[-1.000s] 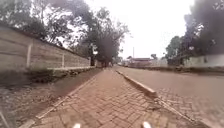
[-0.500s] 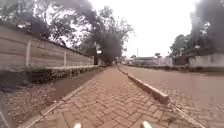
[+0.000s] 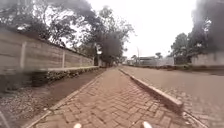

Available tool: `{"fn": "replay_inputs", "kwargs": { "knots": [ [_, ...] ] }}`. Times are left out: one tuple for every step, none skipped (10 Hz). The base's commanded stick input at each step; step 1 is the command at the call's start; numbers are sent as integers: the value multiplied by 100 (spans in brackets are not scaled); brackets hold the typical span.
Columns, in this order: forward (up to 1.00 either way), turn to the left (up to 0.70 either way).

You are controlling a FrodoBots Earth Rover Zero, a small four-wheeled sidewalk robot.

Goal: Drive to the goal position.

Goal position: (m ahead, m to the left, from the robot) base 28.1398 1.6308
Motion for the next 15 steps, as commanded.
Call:
{"fn": "replay_inputs", "kwargs": {
  "knots": [
    [70,1],
    [70,2],
    [70,5],
    [70,4],
    [70,2],
    [70,0],
    [70,0],
    [70,0],
    [70,0],
    [70,0],
    [70,1],
    [70,2],
    [70,2],
    [70,1],
    [70,0]
  ]
}}
